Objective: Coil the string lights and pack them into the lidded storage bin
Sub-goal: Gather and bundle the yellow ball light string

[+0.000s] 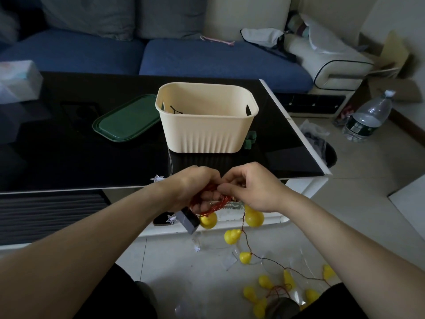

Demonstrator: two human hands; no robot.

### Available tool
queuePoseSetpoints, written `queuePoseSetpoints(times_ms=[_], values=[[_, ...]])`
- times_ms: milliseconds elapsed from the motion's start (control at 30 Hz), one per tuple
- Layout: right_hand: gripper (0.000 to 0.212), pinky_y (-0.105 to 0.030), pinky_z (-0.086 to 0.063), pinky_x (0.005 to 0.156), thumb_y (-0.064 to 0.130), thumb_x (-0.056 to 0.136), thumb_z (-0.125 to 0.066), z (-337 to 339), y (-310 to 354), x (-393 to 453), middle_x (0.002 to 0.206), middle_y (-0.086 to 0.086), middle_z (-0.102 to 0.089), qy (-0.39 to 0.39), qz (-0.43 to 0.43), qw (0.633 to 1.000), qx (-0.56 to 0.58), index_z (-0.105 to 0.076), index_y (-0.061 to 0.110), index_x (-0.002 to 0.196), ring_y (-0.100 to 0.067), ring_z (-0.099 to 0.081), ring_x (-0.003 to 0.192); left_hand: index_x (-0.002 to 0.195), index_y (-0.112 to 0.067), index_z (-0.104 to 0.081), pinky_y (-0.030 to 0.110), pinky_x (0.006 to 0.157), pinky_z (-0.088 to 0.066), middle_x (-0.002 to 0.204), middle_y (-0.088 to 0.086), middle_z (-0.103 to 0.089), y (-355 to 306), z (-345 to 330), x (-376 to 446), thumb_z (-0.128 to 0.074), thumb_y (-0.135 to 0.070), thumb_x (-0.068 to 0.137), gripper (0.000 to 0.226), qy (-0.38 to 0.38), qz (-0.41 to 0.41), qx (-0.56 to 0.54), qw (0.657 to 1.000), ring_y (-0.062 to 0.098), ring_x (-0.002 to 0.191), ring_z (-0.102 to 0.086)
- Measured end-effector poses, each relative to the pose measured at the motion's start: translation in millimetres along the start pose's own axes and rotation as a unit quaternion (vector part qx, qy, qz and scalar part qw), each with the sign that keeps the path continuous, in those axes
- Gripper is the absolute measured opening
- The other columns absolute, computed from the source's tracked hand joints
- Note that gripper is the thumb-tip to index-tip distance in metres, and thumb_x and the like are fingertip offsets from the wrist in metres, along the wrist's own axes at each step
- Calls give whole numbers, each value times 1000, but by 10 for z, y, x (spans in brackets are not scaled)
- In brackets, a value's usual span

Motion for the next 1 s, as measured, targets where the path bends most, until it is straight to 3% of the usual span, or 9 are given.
queuePoseSetpoints(times_ms=[233,433,500,600,700,867,933,1000], values=[[8,-17,-48,66,22,95,-67,90,-5,-9,79,4,-73,-20,37,998,53,-73,18,97,0,-63,69,67,-4,-58,29,57,-46,56,12,-53,-113,53,-35,-53,-31,97,40,42,-118,-29,992,23,54,-52],[15,-34,-58,81,21,94,-68,100,10,-26,91,-8,-75,-24,65,995,75,-72,10,103,-19,-72,86,73,-4,-67,27,70,-50,71,10,-63,-138,83,-92,-60,-37,84,35,86,-152,-33,984,21,70,-58],[13,-32,-58,82,19,94,-68,93,24,-38,91,-7,-75,-23,70,994,79,-71,9,102,-18,-72,87,78,-3,-70,28,72,-51,76,10,-67,-138,96,-103,-60,-35,84,34,93,-155,-25,983,23,74,-60],[11,-18,-53,70,14,94,-67,78,26,-35,83,-1,-73,-20,69,992,104,-70,5,101,-5,-69,75,84,2,-72,33,71,-57,78,15,-71,-139,126,-111,-62,-32,82,36,80,-151,-41,984,26,74,-68],[14,-10,-45,57,10,97,-62,59,21,-21,76,4,-68,-12,64,991,118,-67,-1,104,5,-61,58,84,5,-71,25,63,-55,75,15,-72,-170,133,-117,-62,-28,82,34,55,-165,-53,983,23,69,-70],[19,-9,-42,52,9,100,-56,31,-4,-10,75,4,-66,-3,45,988,149,-63,-4,113,5,-58,53,76,5,-73,35,82,-58,81,23,-71,-188,164,-93,-68,-35,75,41,12,-178,-60,982,34,82,-67],[21,-9,-41,52,9,100,-56,43,-3,-7,76,-2,-68,-8,44,987,154,-63,-4,114,3,-57,52,70,-2,-74,34,87,-54,81,22,-70,-207,171,-93,-67,-37,77,37,-4,-192,-48,980,35,85,-65],[22,-9,-41,53,8,100,-56,64,15,-11,85,-18,-70,-17,54,986,155,-62,-6,116,3,-57,53,65,-7,-72,34,90,-53,77,21,-69,-211,170,-83,-70,-38,82,35,-3,-196,-45,980,36,85,-65]])
Point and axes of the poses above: each hand's wrist, its own x-axis towards the middle knuckle, its own z-axis out of the back of the hand, y = z × x, the point moved 6 cm from there along x, towards the middle knuckle
